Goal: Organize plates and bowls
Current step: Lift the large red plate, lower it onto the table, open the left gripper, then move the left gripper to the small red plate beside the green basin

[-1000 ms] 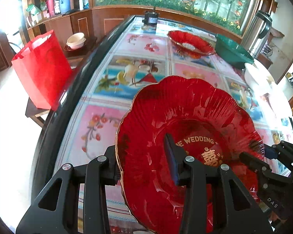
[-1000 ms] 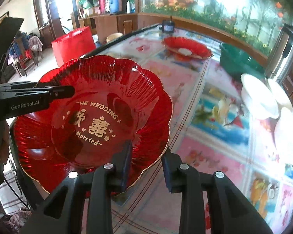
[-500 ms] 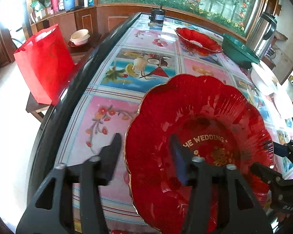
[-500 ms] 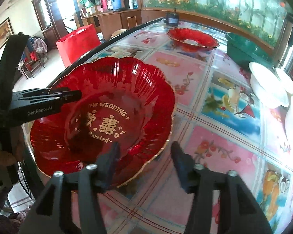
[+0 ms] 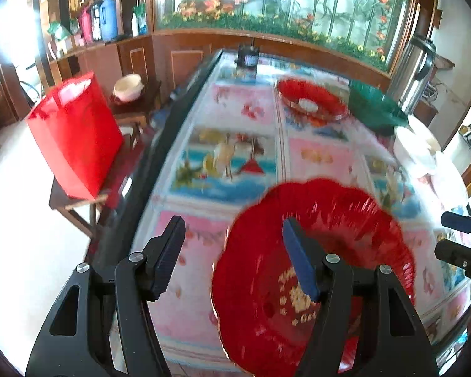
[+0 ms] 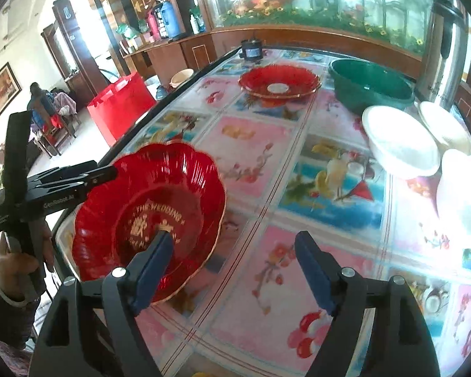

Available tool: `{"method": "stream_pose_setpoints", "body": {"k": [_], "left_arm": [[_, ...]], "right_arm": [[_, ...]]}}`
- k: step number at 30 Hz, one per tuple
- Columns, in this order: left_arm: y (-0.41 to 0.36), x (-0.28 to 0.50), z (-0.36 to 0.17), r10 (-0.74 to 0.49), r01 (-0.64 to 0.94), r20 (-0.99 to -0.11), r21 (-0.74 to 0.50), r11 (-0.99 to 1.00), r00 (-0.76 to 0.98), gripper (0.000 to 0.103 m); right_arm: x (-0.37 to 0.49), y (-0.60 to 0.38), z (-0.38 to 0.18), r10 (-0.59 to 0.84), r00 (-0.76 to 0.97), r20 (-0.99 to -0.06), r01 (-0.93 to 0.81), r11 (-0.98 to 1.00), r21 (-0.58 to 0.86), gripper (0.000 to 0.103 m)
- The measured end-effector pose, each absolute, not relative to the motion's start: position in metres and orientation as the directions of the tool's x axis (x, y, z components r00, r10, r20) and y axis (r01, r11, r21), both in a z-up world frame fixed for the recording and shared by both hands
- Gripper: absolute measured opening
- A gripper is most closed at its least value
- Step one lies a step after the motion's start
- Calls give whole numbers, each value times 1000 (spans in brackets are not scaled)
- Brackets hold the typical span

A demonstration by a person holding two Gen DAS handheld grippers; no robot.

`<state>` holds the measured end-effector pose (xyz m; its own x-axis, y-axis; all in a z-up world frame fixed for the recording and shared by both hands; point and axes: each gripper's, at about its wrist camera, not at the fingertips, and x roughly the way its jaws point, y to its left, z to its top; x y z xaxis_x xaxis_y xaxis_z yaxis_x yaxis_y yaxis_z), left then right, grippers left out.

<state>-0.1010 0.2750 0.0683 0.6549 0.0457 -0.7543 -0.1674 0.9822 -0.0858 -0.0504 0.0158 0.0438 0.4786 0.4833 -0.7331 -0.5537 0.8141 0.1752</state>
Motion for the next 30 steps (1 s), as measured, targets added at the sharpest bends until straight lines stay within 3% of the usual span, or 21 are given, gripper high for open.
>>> {"method": "stream_pose_setpoints", "body": {"k": [16, 30], "left_arm": [[292, -23, 110, 124, -147, -706, 28, 989, 697, 67], [306, 67, 99, 67, -53, -716, 42, 998, 695, 67]], "right_arm": [[29, 27, 75, 470, 507, -723, -509, 840, 189, 82], [102, 32, 59, 433, 491, -756, -426, 876, 225, 82]]}}
